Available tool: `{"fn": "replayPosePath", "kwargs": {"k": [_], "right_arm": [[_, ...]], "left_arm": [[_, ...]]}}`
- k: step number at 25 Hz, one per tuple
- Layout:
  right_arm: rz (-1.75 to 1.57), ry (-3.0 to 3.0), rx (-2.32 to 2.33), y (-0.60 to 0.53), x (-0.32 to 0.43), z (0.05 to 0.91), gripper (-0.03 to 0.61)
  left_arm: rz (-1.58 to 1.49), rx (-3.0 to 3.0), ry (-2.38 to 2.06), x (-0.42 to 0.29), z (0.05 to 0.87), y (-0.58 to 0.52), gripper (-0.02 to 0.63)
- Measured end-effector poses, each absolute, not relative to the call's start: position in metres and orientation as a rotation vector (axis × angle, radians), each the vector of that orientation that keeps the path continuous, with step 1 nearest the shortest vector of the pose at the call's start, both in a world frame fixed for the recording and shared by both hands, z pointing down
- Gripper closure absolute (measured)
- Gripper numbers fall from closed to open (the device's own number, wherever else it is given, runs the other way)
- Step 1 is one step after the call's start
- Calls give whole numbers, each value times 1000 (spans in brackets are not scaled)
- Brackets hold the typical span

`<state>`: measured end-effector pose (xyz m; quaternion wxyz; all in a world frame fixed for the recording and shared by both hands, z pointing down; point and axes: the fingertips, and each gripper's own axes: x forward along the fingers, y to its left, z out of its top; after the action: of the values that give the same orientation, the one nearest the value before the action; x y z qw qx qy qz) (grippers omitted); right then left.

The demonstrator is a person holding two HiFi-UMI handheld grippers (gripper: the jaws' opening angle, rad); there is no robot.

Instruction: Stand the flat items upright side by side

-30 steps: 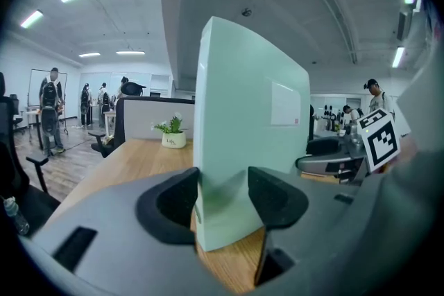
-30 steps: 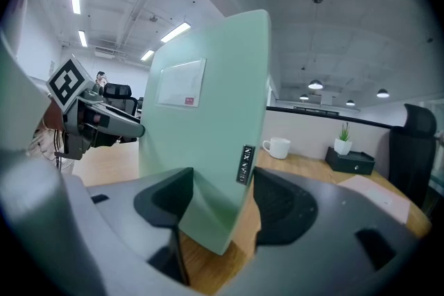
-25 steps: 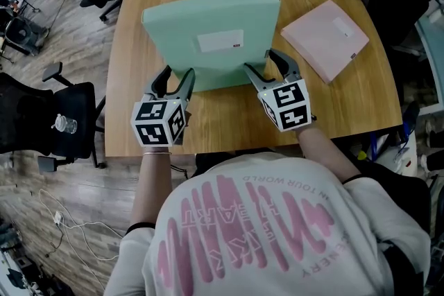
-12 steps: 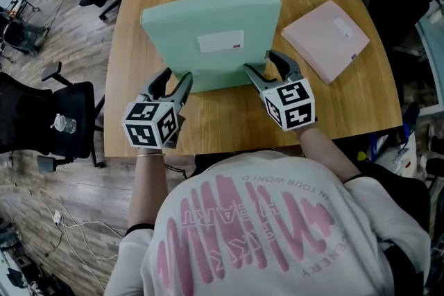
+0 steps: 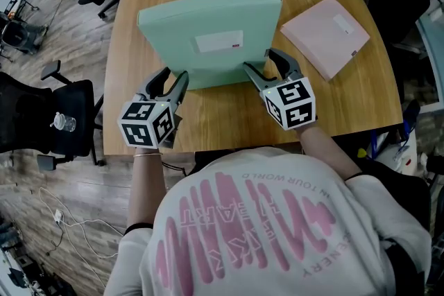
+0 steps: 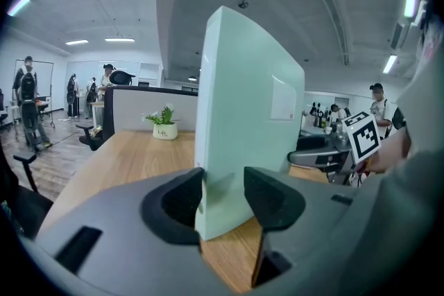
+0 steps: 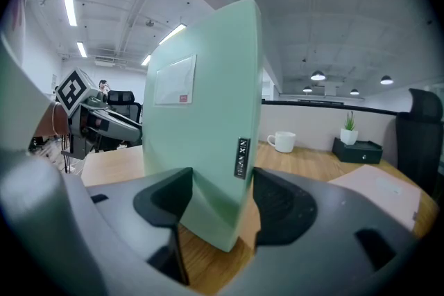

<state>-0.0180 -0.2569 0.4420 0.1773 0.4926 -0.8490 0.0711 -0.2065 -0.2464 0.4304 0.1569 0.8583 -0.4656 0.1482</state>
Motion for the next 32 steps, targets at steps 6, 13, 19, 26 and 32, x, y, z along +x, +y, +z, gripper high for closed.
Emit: {"fn": "replayPosePath", "kwargs": {"k": [6,13,19,26,32], "right_arm": [[208,-2399,1381,-254,-20,444,302],[213,-2401,1384,-254,-20,446,302],[231,-2419,1372,-253,-20,444,302],[250,-2427,1355,-253,-20,443,291],[250,-2425,1352,-249,-22,444,275]], "left_arm": [[400,2448,-1314,-209,430,-244,428],[409,2453,-1304,-210,432,-243,426],[420,2466,-1278,-210,432,-240,428],[420,2470,-1257,-210,431,-241,426],[413,2476,-1264,-209,429,-238,426]]}}
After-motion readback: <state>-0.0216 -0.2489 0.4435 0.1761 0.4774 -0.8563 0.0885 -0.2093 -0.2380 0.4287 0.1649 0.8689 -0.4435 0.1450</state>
